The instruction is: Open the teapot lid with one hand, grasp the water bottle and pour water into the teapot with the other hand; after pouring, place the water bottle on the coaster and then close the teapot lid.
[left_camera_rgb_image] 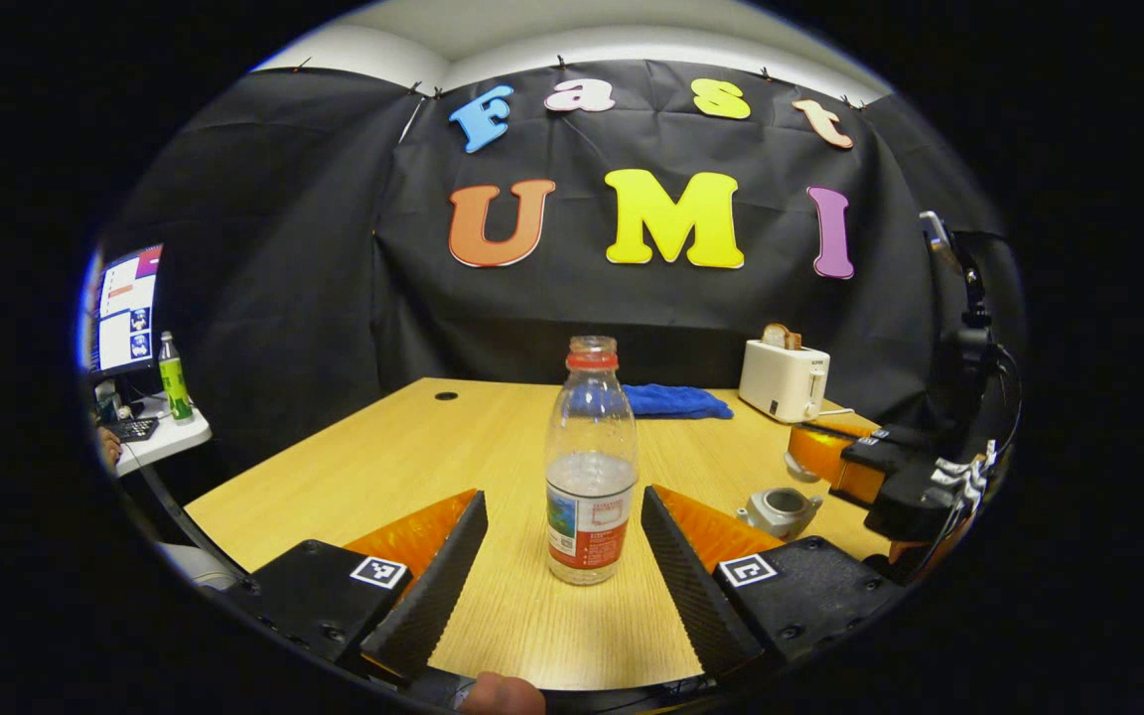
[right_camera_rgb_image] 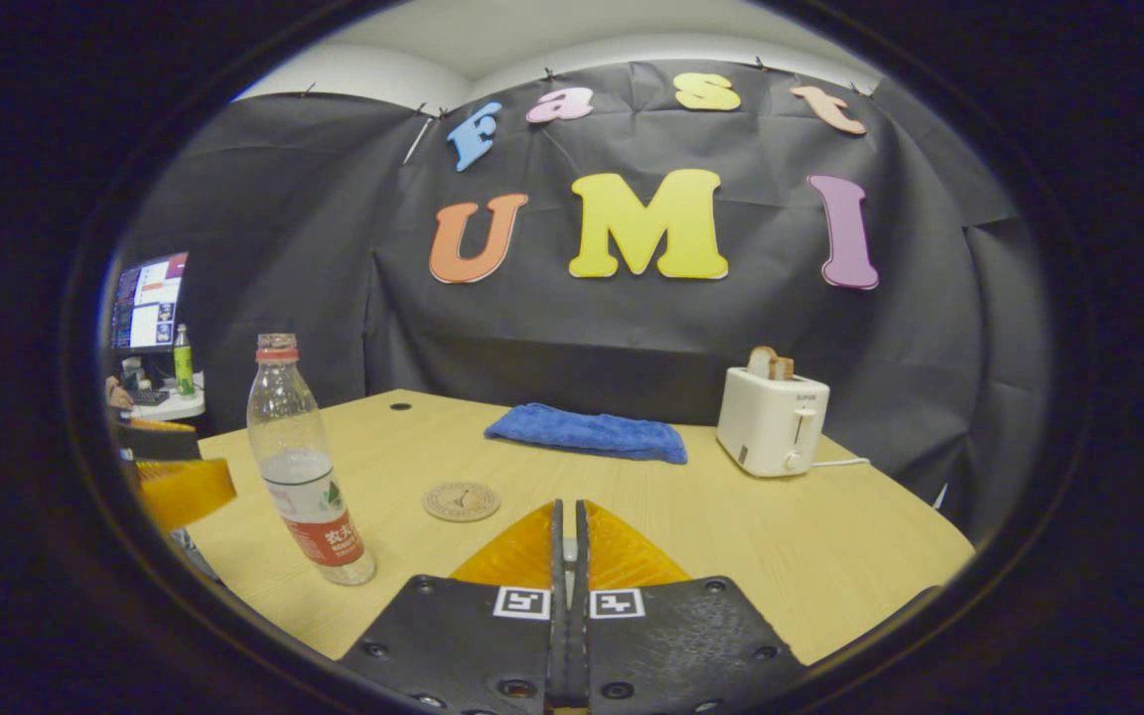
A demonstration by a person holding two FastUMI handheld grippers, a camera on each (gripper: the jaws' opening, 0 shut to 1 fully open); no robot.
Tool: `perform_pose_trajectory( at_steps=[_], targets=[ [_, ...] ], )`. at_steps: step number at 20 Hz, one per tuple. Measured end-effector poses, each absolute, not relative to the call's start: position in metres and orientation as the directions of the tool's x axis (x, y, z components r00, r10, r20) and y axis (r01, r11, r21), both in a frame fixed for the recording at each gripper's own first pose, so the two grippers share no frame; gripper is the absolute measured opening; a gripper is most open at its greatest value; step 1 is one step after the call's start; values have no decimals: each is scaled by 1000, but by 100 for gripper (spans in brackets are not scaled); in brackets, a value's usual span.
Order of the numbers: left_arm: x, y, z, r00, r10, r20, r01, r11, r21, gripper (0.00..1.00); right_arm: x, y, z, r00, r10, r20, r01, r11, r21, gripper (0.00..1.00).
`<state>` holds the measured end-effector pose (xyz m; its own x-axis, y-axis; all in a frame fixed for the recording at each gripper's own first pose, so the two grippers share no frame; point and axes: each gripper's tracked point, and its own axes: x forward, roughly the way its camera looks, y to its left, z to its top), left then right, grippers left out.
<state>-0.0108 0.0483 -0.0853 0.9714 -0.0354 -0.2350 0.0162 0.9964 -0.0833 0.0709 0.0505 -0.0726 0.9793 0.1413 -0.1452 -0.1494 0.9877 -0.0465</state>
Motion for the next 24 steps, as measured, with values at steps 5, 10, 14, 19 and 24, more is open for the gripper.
perform_pose_trajectory(
  at_steps=[5, 10, 14, 19, 24],
  targets=[
    [4, 39, -113, 952, -71, -299, 36, 992, -119, 98, 63, 30, -68, 984, 112, -140, -120, 991, -50, 0],
    [28, 34, -132, 943, -87, -321, 42, 989, -143, 98, 58, 11, -68, 987, 80, -137, -90, 993, -70, 0],
    [39, 33, -136, 940, -92, -329, 43, 987, -153, 98, 58, 3, -69, 988, 65, -138, -76, 994, -78, 0],
    [45, 33, -138, 938, -90, -335, 51, 991, -123, 95, 57, -3, -72, 987, 66, -147, -77, 995, -70, 0],
    [47, 36, -137, 935, -59, -350, 43, 998, -52, 80, 52, -16, -71, 988, 64, -142, -72, 996, -54, 0]
  ],
)
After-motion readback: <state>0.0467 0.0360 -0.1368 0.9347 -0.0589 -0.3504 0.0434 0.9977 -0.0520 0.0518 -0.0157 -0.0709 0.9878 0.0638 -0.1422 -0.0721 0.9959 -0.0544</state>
